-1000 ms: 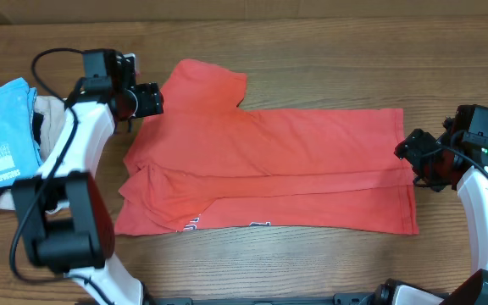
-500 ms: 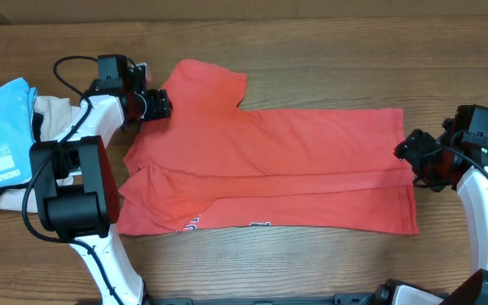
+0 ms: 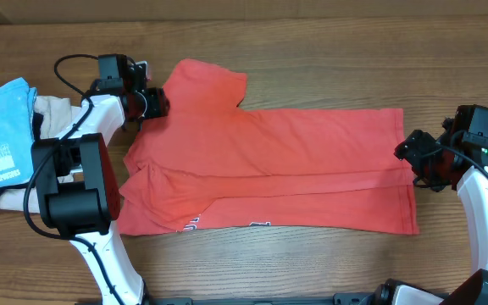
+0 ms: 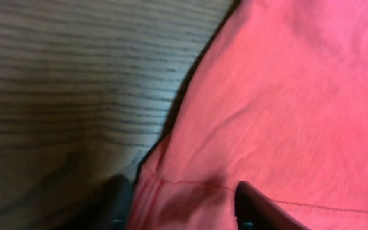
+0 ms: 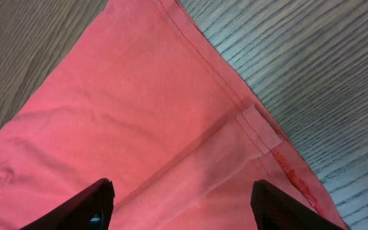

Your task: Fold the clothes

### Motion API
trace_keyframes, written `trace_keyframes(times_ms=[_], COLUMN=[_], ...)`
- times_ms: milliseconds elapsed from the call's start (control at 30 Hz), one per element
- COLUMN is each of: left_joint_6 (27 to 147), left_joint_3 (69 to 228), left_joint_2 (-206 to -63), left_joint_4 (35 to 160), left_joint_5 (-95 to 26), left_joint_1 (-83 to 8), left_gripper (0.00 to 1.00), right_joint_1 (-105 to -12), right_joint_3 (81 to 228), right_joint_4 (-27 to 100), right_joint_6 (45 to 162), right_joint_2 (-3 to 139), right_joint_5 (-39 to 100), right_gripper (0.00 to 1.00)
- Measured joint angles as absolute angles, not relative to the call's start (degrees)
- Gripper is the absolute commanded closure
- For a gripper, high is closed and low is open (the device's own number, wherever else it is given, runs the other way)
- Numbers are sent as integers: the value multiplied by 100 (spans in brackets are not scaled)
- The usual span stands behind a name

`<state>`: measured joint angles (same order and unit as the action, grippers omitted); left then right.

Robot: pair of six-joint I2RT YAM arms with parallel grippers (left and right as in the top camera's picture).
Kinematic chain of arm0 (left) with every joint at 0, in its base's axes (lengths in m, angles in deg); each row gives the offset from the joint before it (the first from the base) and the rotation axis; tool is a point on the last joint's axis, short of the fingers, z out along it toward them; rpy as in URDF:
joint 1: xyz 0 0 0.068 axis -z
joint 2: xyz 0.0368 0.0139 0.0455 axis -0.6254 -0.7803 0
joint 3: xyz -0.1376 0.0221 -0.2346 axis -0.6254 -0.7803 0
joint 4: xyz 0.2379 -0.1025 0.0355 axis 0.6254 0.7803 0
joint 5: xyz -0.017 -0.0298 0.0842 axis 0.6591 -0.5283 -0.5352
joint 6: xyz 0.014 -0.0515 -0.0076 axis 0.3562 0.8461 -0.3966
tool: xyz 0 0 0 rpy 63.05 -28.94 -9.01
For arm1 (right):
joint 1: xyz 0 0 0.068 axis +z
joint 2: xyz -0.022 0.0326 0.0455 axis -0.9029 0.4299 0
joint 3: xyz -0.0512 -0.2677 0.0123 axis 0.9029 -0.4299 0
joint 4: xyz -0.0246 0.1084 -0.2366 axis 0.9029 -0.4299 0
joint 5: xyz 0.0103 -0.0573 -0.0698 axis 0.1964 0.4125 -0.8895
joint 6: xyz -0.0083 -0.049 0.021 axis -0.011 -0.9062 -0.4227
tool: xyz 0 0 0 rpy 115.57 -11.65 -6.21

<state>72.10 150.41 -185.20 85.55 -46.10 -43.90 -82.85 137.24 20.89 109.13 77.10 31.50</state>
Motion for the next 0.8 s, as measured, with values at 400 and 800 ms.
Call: trace_keyframes(times_ms=[400,800], left_joint_6=[7494,8366], left_joint_3=[15050,15061], left_joint_2=[-18544,-18544], left_joint_4=[8723,8839], left_joint_5=[-4605,-4409], left_joint_1=[-4336,-4474], left_gripper=[80,79], right_joint_1=[-8282,-8282], right_joint_3=[13724,13750], right_joint_4=[2950,5354], right_joint_6=[10659,10356], right_joint_2=[7723,9506], right_joint_5=[3198,3246], right_gripper=[37,45])
